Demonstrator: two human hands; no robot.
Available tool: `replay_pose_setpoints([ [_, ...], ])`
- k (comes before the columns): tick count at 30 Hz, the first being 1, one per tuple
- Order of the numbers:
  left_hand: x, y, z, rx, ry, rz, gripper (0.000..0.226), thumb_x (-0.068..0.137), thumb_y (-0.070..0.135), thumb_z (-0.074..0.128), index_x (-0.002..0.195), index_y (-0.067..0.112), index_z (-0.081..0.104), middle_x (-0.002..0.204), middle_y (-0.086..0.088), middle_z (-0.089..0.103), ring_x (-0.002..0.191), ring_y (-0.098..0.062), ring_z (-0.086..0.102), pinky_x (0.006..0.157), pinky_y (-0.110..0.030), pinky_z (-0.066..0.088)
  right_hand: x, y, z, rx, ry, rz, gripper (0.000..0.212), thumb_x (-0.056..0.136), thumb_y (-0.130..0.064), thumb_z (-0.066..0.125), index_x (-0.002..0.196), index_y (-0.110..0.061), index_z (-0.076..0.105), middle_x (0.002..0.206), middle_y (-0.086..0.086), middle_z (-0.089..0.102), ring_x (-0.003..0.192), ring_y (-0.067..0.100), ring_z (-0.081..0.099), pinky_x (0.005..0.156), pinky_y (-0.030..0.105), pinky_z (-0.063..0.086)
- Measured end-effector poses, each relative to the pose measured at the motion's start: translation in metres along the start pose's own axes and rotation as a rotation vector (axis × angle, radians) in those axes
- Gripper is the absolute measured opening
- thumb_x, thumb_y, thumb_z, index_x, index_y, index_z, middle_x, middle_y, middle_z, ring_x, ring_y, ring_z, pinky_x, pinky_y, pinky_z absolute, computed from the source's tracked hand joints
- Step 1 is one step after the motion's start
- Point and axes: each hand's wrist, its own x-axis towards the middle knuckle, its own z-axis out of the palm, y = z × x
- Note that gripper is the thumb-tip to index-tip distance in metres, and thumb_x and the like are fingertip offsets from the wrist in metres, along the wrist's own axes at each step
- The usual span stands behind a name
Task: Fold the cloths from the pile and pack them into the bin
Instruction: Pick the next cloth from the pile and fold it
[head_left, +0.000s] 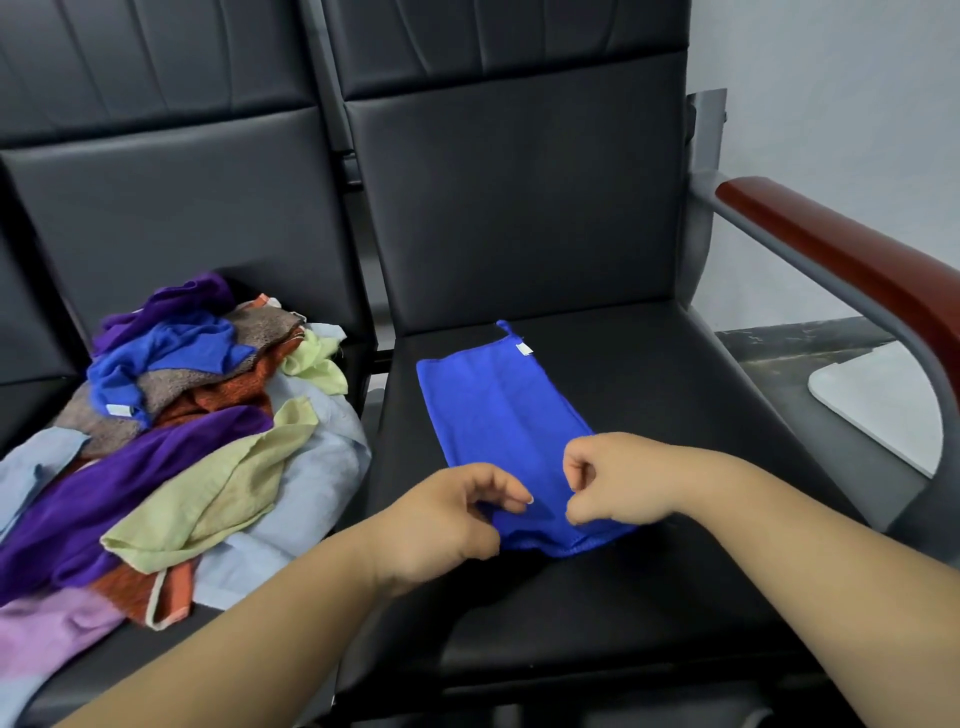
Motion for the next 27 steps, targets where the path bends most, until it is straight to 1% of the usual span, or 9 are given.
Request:
replay_pose_setpoints([
  [3,-0.005,0.003,-0.005,0.167,0.104,0.033,0.038,0.073,-0.010,0.069,0.100,0.015,0.072,0.082,0.008,0.072,0.066,-0.010,0.058,0.067,-0.024,0.049,-0.004,0.001,-0.002,0.014,-0.078,-0.002,0.047,0.063,-0.052,0.081,0.097,-0.032,0.057,0.104,-0.006,0.067,0.085,0.015,0.063,0.078,0.036,0.054],
  [5,-0.006,0.006,-0.004,0.333,0.230,0.053,0.020,0.081,0.000,0.074,0.091,0.017,0.074,0.067,0.006,0.069,0.060,-0.006,0.059,0.065,-0.022,0.050,-0.006,0.000,0.001,-0.017,-0.095,-0.010,0.050,0.066,-0.055,0.085,0.101,-0.036,0.055,0.108,-0.010,0.063,0.094,0.015,0.063,0.083,0.035,0.055],
  [10,-0.005,0.013,-0.011,0.331,0.373,0.089,0.008,0.092,0.013,0.068,0.084,0.012,0.066,0.066,-0.004,0.067,0.062,-0.013,0.063,0.057,-0.022,0.049,-0.005,-0.005,0.014,-0.187,0.148,-0.035,0.025,0.084,-0.031,0.067,0.075,-0.028,0.044,0.086,-0.006,0.051,0.073,0.013,0.047,0.061,0.029,0.039],
  [12,-0.006,0.018,-0.021,0.300,0.327,0.003,0.009,0.091,0.009,0.066,0.082,0.009,0.063,0.061,-0.003,0.062,0.056,-0.013,0.060,0.054,-0.023,0.043,-0.006,-0.006,0.008,-0.071,0.187,0.001,0.028,0.082,-0.026,0.065,0.070,-0.018,0.041,0.073,-0.003,0.045,0.065,0.018,0.039,0.058,0.033,0.032],
  [15,-0.013,0.024,-0.035,0.090,0.211,-0.190,0.013,0.079,0.013,0.067,0.074,0.017,0.056,0.057,-0.005,0.050,0.047,-0.014,0.049,0.050,-0.023,0.027,-0.014,-0.005,-0.004,0.257,-0.013,0.057,0.028,0.067,-0.033,0.073,0.066,-0.020,0.048,0.069,0.002,0.041,0.070,0.022,0.037,0.064,0.035,0.027],
  [18,-0.021,0.028,-0.047,-0.084,0.107,-0.327,0.015,0.061,0.021,0.060,0.071,0.019,0.049,0.058,-0.004,0.044,0.047,-0.014,0.043,0.048,-0.021,0.024,-0.021,-0.002,-0.012,0.525,-0.178,0.098,0.025,0.071,-0.027,0.078,0.093,-0.022,0.067,0.086,0.005,0.062,0.082,0.020,0.057,0.069,0.030,0.040],
  [21,-0.019,0.029,-0.056,-0.173,0.058,-0.373,0.010,0.067,0.022,0.057,0.070,0.020,0.047,0.061,0.000,0.044,0.048,-0.012,0.041,0.048,-0.023,0.026,-0.016,0.000,-0.021,0.712,-0.111,0.108,0.009,0.089,-0.012,0.072,0.097,-0.016,0.073,0.096,0.005,0.075,0.087,0.017,0.068,0.069,0.027,0.046],
  [24,-0.008,0.025,-0.061,-0.188,0.192,-0.359,0.010,0.083,0.016,0.050,0.074,0.020,0.049,0.065,0.001,0.049,0.051,-0.011,0.044,0.052,-0.024,0.028,-0.004,0.000,-0.024,0.810,-0.003,0.135,0.009,0.092,-0.012,0.071,0.087,-0.018,0.073,0.089,0.001,0.076,0.078,0.013,0.069,0.064,0.024,0.047],
  [27,0.007,0.023,-0.061,-0.274,0.330,-0.290,0.008,0.087,0.015,0.050,0.080,0.018,0.053,0.077,-0.003,0.056,0.063,-0.014,0.051,0.058,-0.027,0.035,0.010,-0.002,-0.023,0.848,0.117,0.156,0.009,0.094,-0.011,0.070,0.089,-0.017,0.075,0.088,0.002,0.078,0.082,0.015,0.071,0.069,0.025,0.052],
])
